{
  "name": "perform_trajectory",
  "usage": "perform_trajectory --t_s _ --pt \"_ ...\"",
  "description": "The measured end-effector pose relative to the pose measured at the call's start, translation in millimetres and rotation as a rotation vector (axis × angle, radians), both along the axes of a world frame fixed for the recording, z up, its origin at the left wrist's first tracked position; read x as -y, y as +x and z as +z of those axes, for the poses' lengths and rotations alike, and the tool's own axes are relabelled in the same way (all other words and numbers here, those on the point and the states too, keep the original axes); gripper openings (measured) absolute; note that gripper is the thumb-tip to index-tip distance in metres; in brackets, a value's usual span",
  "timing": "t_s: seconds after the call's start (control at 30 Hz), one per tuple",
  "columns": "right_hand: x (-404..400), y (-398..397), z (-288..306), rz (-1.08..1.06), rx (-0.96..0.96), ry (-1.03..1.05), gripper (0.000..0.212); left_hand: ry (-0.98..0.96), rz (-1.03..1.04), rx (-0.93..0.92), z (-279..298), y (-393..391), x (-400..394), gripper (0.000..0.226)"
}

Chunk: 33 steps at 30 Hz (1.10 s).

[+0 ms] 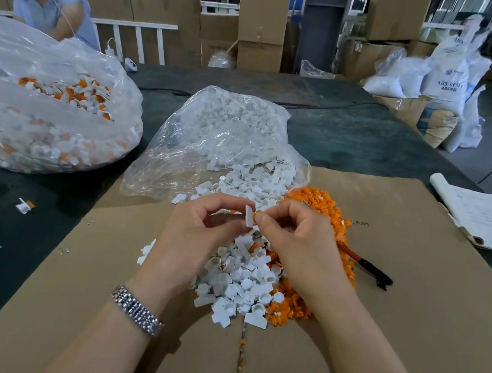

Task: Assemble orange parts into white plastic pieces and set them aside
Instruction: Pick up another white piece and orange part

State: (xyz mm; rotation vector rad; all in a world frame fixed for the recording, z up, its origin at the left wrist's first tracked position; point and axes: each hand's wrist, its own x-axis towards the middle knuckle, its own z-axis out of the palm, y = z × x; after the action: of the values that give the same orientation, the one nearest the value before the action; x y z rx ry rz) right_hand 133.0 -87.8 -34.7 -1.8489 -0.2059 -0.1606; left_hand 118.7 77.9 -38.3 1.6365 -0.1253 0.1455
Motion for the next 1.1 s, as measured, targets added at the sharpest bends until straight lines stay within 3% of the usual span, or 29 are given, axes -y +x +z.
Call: perform_trajectory --t_s 0.1,0.2,0.27,0.67,0.8,1.1 --pt "2 -1 2 0.047 -0.015 0.045 0.007 -0.136 -0.014 -0.051 1 2 -2 0.027" --pt "10 1 6 0.171 -0.011 0.11 0.021 -0.403 -0.071 -0.137 0 6 -4 0.032" --pt "14 3 7 0.223 0.034 0.11 0.029 -0.483 -0.106 -0.157 -1 8 -4 0.03" --pt "13 4 2 0.148 0.281 -0.058 0.021 -0.303 -0.039 -0.126 2 4 -2 0.027" --pt "13 5 0 0.136 0.339 -0.093 0.019 -0.381 -0.063 -0.19 3 5 -3 0.013" --pt "11 6 -1 0.121 0.434 -0.2 0.017 -0.401 -0.035 -0.28 4 7 -7 0.018"
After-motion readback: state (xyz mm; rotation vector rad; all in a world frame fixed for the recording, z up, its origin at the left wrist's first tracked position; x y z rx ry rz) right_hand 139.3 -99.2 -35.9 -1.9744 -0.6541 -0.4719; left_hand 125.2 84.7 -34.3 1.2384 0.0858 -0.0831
